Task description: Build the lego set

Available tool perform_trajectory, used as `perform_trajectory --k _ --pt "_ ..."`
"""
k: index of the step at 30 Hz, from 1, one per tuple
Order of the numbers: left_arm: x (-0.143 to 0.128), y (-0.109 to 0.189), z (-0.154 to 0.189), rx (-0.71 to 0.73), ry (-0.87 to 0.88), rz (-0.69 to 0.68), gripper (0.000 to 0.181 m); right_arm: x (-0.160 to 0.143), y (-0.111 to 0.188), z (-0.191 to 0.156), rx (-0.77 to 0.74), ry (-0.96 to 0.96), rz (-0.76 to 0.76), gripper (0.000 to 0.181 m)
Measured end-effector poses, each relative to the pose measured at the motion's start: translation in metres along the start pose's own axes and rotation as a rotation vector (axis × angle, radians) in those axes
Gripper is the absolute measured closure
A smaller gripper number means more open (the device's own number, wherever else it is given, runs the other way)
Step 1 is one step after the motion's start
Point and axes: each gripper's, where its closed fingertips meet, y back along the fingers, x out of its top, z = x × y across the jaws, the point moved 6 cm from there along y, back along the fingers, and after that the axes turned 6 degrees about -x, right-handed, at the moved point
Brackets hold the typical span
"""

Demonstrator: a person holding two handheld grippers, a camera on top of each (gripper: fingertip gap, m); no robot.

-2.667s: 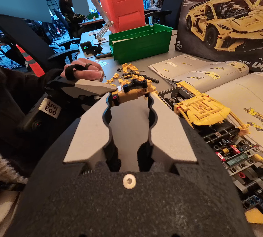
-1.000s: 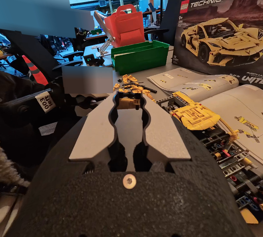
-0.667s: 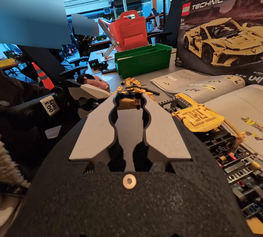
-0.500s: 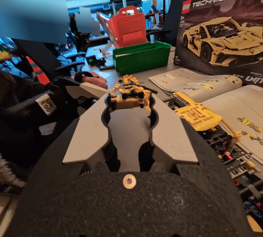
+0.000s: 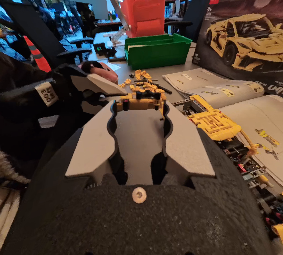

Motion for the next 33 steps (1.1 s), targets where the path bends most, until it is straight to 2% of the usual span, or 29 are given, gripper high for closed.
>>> perform_trajectory --k 2,4,18,24,26,28,29,33 --pt "0.001 0.000 0.001 -0.005 -0.003 0.007 0.168 -0.001 -0.002 0.000 0.003 0.012 -0.004 0.121" --pt "0.005 0.002 0.001 -0.005 -0.009 0.026 0.168 -0.002 -0.002 -0.001 0.024 0.003 -0.009 0.128" --pt "0.016 0.007 0.001 0.004 -0.031 0.106 0.168 -0.003 0.006 -0.004 0.193 -0.109 -0.024 0.129" --pt "0.012 0.006 -0.004 -0.003 0.154 0.101 0.165 -0.003 0.003 0.000 0.212 -0.215 -0.015 0.130" --pt "0.011 0.003 -0.001 -0.044 0.195 0.078 0.156 -0.004 0.003 -0.004 0.269 -0.264 -0.022 0.129" --pt "0.012 0.001 0.003 -0.064 0.179 0.072 0.156 -0.008 -0.002 -0.007 0.280 -0.270 -0.063 0.129" --pt "0.012 0.002 0.004 -0.061 0.158 0.069 0.164 -0.010 -0.004 -0.009 0.275 -0.262 -0.079 0.128" --pt "0.005 -0.001 0.002 -0.057 0.149 0.019 0.166 -0.008 -0.004 -0.003 0.224 -0.258 -0.045 0.135"
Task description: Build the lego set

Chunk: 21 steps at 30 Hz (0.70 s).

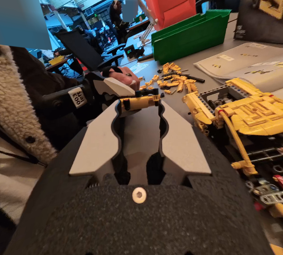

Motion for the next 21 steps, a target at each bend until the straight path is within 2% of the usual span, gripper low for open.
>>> perform_trajectory --k 3,6,9,13,18,21 --pt "-0.002 -0.002 0.003 -0.014 -0.019 -0.016 0.166 0.005 0.007 -0.002 -0.005 0.041 0.035 0.155" --pt "-0.003 -0.002 0.004 -0.014 -0.029 -0.025 0.166 -0.001 0.002 -0.007 0.054 0.019 -0.021 0.155" --pt "-0.002 -0.001 0.001 -0.002 -0.014 -0.018 0.166 -0.003 0.003 -0.006 0.057 0.040 -0.038 0.171" --pt "0.002 0.000 0.001 0.001 -0.030 0.002 0.166 -0.003 0.006 -0.009 0.103 0.019 -0.045 0.175" --pt "0.010 0.005 0.001 -0.011 -0.040 0.074 0.167 -0.001 0.011 -0.009 0.262 -0.127 -0.044 0.175" --pt "0.010 0.006 0.002 -0.014 -0.043 0.080 0.167 -0.004 0.011 -0.009 0.274 -0.136 -0.063 0.175"
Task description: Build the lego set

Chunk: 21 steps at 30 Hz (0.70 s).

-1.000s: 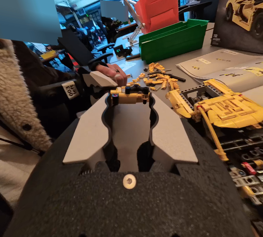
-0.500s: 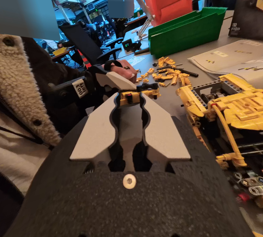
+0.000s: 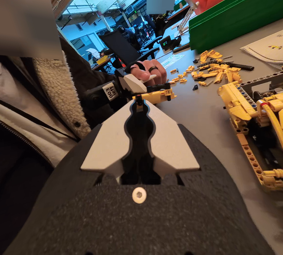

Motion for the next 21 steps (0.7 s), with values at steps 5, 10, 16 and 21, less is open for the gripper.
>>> perform_trajectory --k 5,10,16,21 --pt "0.002 0.002 -0.005 -0.012 0.087 0.040 0.167 0.001 0.000 -0.002 0.036 -0.017 0.015 0.175" --pt "-0.001 0.002 -0.011 0.000 0.173 0.052 0.166 0.004 0.000 -0.001 0.058 -0.057 0.062 0.174" --pt "-0.034 0.008 -0.057 -0.041 1.016 0.211 0.166 0.021 0.007 0.005 -0.098 0.083 0.229 0.145" --pt "-0.080 0.014 -0.075 -0.041 1.709 0.449 0.166 0.033 -0.002 0.009 -0.368 0.203 0.323 0.141"
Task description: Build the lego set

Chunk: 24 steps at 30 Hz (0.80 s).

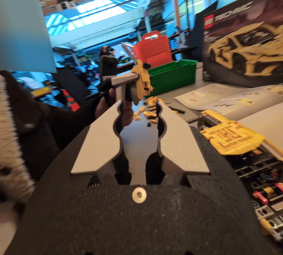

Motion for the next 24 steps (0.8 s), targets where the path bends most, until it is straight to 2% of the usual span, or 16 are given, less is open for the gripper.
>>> perform_trajectory --k 4,7,10,12,17,20,24 --pt "-0.001 0.003 -0.014 -0.036 0.264 0.089 0.166 -0.005 -0.022 -0.005 -0.207 0.249 -0.037 0.139" --pt "-0.007 0.001 -0.016 -0.080 0.389 0.099 0.166 -0.011 -0.037 -0.014 -0.184 0.291 -0.075 0.137" --pt "-0.016 -0.002 -0.018 -0.105 0.497 0.079 0.166 -0.010 -0.037 -0.014 -0.124 0.196 -0.052 0.132" --pt "-0.019 -0.003 -0.019 -0.113 0.552 0.083 0.166 -0.009 -0.034 -0.011 -0.155 0.233 -0.054 0.132" --pt "-0.030 -0.008 -0.019 -0.116 0.677 0.132 0.166 -0.017 -0.040 -0.015 -0.315 0.559 -0.120 0.131" --pt "-0.035 -0.010 -0.019 -0.111 0.729 0.172 0.166 -0.014 -0.037 -0.017 -0.454 0.700 -0.070 0.141" --pt "-0.041 -0.013 -0.017 -0.111 0.766 0.190 0.166 -0.018 -0.038 -0.021 -0.489 0.791 -0.069 0.145"
